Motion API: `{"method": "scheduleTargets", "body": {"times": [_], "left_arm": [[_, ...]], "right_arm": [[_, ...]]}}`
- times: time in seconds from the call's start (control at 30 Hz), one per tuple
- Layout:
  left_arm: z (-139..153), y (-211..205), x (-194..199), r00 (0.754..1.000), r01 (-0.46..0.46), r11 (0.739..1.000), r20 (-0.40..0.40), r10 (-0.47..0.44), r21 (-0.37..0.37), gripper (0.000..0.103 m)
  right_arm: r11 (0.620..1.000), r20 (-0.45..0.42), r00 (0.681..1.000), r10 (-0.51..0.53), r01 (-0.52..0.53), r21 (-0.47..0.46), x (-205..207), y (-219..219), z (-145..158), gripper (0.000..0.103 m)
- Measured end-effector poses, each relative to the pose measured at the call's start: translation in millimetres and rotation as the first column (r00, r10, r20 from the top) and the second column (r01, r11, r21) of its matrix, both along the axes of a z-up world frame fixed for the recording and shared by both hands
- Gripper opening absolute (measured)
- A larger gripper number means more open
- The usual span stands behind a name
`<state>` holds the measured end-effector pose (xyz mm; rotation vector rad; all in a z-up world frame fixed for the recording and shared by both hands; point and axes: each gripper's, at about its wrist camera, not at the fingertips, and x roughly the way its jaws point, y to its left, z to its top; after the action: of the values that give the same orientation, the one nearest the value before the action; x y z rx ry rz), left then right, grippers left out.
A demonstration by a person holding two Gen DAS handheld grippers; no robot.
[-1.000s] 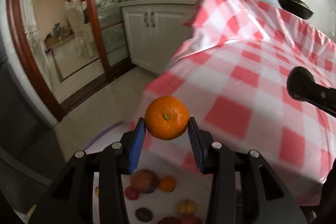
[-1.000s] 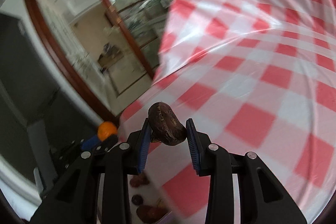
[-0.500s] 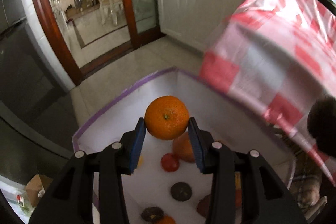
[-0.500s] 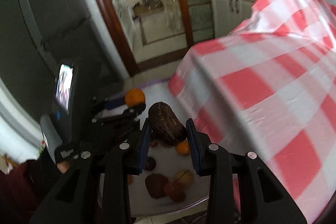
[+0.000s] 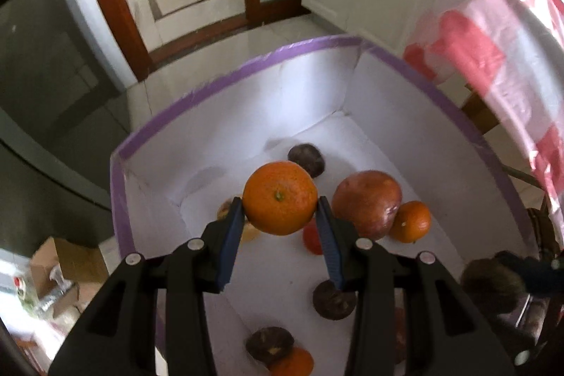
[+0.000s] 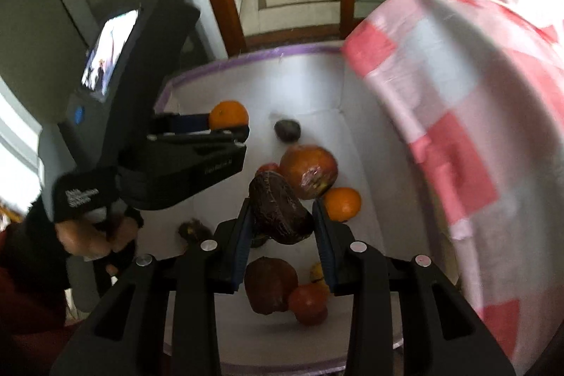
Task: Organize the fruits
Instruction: 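Lift the mangosteen and orange and carry them toward the white box, then open both tools above the box to drop the mangosteen and orange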
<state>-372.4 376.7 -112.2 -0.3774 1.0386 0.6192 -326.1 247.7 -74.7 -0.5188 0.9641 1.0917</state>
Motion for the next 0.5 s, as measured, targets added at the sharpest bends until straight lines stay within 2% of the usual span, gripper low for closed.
{"method": "scheduleTargets", "body": {"times": [0.2,0.3,0.37,0.4,0.43,0.47,0.5], "left_arm": [[-1,10,-4,0.999,-0.038,0.998,0.002,0.038,-0.05,0.042],[1,10,-4,0.999,-0.042,0.997,0.009,0.042,-0.069,0.043],[6,12,-7,0.998,-0.044,0.996,0.047,0.048,-0.073,0.043],[9,16,-9,0.996,-0.042,0.997,0.082,0.047,-0.06,0.047],[14,14,-10,0.993,-0.039,0.998,0.107,0.043,-0.046,0.059],[21,11,-11,0.989,-0.034,0.999,0.142,0.038,-0.031,0.067],[29,10,-14,0.984,-0.031,0.999,0.177,0.033,-0.017,0.085]], "right_arm": [[0.996,0.007,0.999,0.041,-0.04,-0.076,-2,23,-24,0.035],[0.997,0.013,0.999,0.029,-0.028,-0.078,4,21,-25,0.036],[0.997,0.013,1.0,0.008,-0.007,-0.072,9,19,-22,0.04],[0.998,0.011,1.0,-0.004,0.005,-0.06,13,16,-18,0.043],[0.999,0.013,1.0,-0.015,0.016,-0.051,13,13,-15,0.053],[0.999,0.015,1.0,-0.026,0.026,-0.041,15,9,-10,0.06],[0.999,0.016,0.999,-0.033,0.034,-0.03,16,7,-4,0.062]]}}
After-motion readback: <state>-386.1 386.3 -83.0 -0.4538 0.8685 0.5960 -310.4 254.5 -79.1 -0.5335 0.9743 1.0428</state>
